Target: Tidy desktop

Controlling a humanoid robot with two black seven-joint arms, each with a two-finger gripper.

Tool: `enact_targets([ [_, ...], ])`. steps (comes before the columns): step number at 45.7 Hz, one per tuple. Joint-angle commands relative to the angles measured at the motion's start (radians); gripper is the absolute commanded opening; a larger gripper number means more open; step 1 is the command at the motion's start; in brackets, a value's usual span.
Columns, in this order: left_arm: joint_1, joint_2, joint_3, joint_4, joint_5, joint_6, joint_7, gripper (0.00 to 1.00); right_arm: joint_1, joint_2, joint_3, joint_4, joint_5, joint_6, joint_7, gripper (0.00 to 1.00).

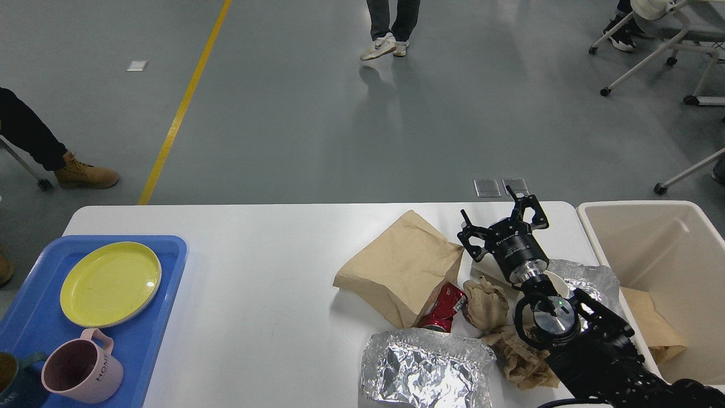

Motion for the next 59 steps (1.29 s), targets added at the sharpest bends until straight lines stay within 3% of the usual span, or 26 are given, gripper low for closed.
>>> enact_targets([
  [1,0.144,-0.084,-0.212,0.078,-0.181,0.0,-0.002,0.96,0.0,0.0,0.0,0.0,0.0,0.0,0.0,1.0],
  [5,0.226,-0.152,-0.383,0.157,-0.218,0.027,-0.002,0.96,0.0,0.0,0.0,0.0,0.0,0.0,0.0,1.0],
  [13,0.344,-0.27,-0.75,0.285,-0.219,0.18,-0.002,0.96,0.0,0.0,0.0,0.0,0.0,0.0,0.0,1.0],
  [19,0.418,-0.315,-0.914,0.292,-0.227,0.285,-0.008,0.96,0.0,0.0,0.0,0.0,0.0,0.0,0.0,1.0],
  [24,0.434,-0.354,-1.023,0.294,-0.228,0.299,-0.01,0.96,0.0,0.0,0.0,0.0,0.0,0.0,0.0,1.0],
  [29,0.46,-0.399,-1.132,0.294,-0.228,0.305,-0.074,0.96,0.0,0.0,0.0,0.0,0.0,0.0,0.0,1.0],
  [36,0.491,-0.443,-1.183,0.292,-0.224,0.313,-0.229,0.96,0.0,0.0,0.0,0.0,0.0,0.0,0.0,1.0],
  [50,0.485,-0.534,-1.178,0.289,-0.221,0.326,-0.253,0.96,0.0,0.0,0.0,0.0,0.0,0.0,0.0,1.0],
  [59,0.471,-0.693,-1.209,0.291,-0.239,0.415,-0.253,0.96,0.0,0.0,0.0,0.0,0.0,0.0,0.0,1.0],
])
